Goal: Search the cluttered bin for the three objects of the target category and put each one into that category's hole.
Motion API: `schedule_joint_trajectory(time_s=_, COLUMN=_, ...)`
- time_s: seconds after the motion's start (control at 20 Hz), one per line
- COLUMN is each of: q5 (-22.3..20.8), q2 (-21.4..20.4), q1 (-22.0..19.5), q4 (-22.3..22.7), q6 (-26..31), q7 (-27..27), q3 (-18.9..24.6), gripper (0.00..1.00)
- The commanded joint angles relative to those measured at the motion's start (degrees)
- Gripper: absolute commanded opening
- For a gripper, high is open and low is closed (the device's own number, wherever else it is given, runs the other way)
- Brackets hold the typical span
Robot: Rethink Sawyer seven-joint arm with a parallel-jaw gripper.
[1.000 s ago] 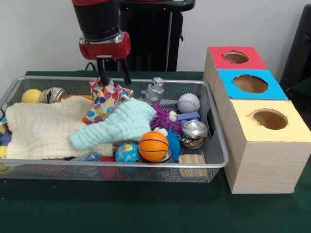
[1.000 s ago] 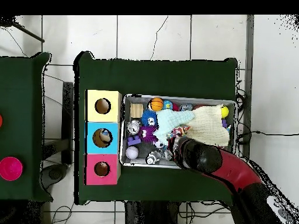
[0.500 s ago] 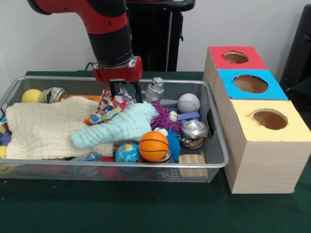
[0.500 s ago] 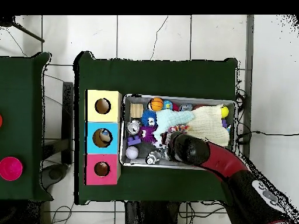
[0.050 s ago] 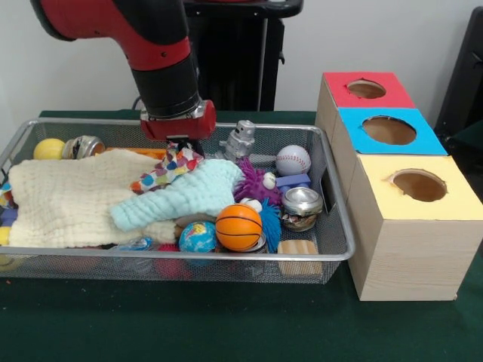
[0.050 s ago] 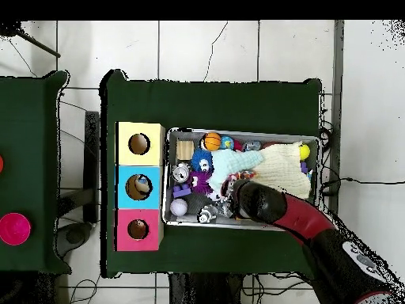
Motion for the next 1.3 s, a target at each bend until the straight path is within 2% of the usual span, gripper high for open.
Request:
schedule_joint_trajectory(time_s=0.05, q5=-2.78, q2=4.31, q1=-0.86, q4=-4.99, q6=-4.36, q7=1.77, q3=4.51, gripper=0.00)
schedule_joint_trajectory(time_s=0.3, q5=-3.58, q2=4.24, q1=-0.83, q4=-5.62, q6=-2.26, q7=0.00, q3=5.08, gripper=0.00)
schedule_joint_trajectory(time_s=0.4, q5=-2.81, q2=3.23, q1=-0.80, q4=-3.95, q6=-2.29, q7=1.36, q3=5.37, gripper=0.00)
schedule_joint_trajectory(time_s=0.45, q5=-1.12, q2=0.99, q1=0.64, q4=-2.24, q6=1.36, q7=3.35, q3=3.94, gripper=0.00)
schedule_joint_trajectory(time_s=0.55, q5=-0.27, q2=-5.57, q1=0.97, q4=3.39, q6=-1.31, q7=6.56, q3=4.98, gripper=0.00)
schedule_joint_trajectory(time_s=0.6, q5=0.87, q2=-9.03, q1=1.87, q4=5.48, q6=-0.16, q7=8.02, q3=4.81, gripper=0.00)
schedule_joint_trajectory(time_s=0.8, q5=5.90, q2=-19.42, q1=5.57, q4=10.15, q6=3.99, q7=13.13, q3=3.38, gripper=0.00)
schedule_joint_trajectory(time_s=1.0, q5=9.28, q2=-24.99, q1=12.05, q4=8.61, q6=11.67, q7=16.15, q3=-1.78, gripper=0.00)
schedule_joint_trajectory(time_s=1.3, q5=11.03, q2=-30.92, q1=22.04, q4=4.91, q6=19.77, q7=21.38, q3=-10.33, gripper=0.00)
